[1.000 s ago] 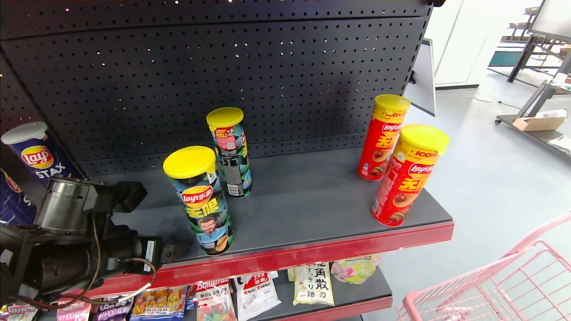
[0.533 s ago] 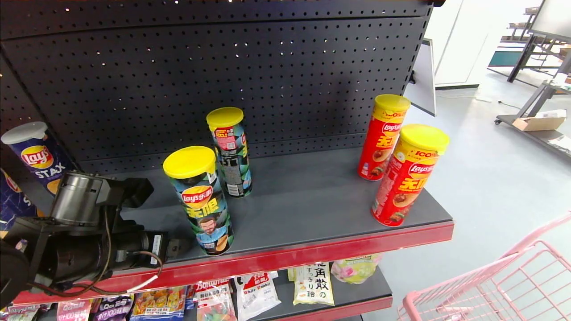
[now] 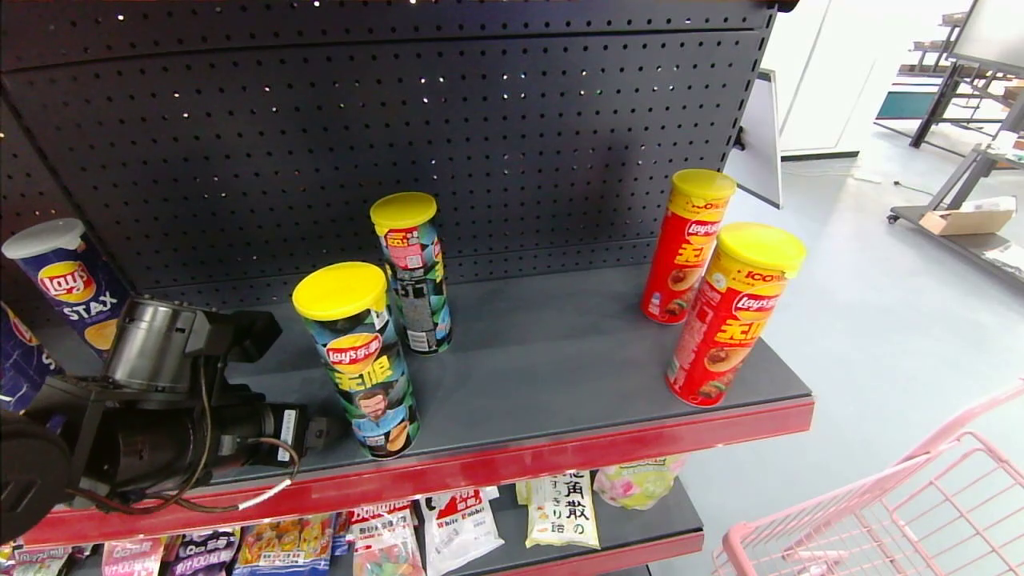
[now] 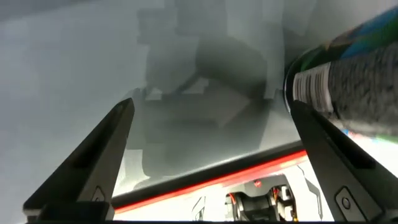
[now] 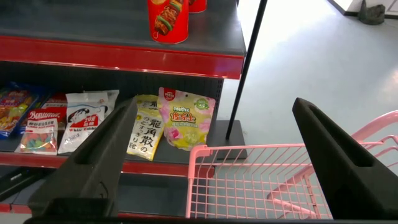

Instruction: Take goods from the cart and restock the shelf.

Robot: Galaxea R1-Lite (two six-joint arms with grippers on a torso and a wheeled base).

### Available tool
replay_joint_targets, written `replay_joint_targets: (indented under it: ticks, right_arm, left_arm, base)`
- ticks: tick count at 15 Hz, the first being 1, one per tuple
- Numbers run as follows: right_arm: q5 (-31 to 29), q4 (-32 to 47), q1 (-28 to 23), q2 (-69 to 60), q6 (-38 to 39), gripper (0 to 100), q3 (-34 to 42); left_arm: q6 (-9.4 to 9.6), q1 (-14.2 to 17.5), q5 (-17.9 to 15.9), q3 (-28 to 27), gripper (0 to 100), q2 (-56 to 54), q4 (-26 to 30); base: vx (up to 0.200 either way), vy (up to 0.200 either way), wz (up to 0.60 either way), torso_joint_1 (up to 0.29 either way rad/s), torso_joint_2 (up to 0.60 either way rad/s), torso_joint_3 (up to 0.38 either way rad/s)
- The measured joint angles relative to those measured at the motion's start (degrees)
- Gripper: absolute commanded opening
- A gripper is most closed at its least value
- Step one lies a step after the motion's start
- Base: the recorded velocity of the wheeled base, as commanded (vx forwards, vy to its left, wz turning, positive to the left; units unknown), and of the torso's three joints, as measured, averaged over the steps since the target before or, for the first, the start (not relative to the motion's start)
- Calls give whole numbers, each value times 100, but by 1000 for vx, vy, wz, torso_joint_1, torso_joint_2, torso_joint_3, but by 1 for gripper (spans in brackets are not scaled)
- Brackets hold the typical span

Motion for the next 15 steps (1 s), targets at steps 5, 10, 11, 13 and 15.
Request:
replay_joint_targets:
  ticks: [5, 10, 11, 13, 15]
  right_arm:
    - [0, -9, -2, -2, 0, 100, 0]
    - [5, -4, 0, 0, -2, 100, 0]
    - [5, -4, -2, 0, -2, 100, 0]
    - [5, -2, 0, 0, 0, 100, 0]
    - [7, -2, 1, 0, -2, 100, -2]
  left_arm:
    - [-2, -6, 7, -172, 100, 132, 0]
    - [-2, -10, 2, -244, 100, 243, -57]
    - [-2, -10, 2, -255, 100, 280, -123]
    - [6, -32, 7, -284, 100, 361, -266]
    - [9, -80, 24, -317, 100, 429, -288]
  base:
    - [0, 0, 0, 0, 0, 0]
    - [0, 0, 0, 0, 0, 0]
    - [0, 0, 0, 0, 0, 0]
    - [0, 0, 0, 0, 0, 0]
    - [0, 0, 0, 0, 0, 0]
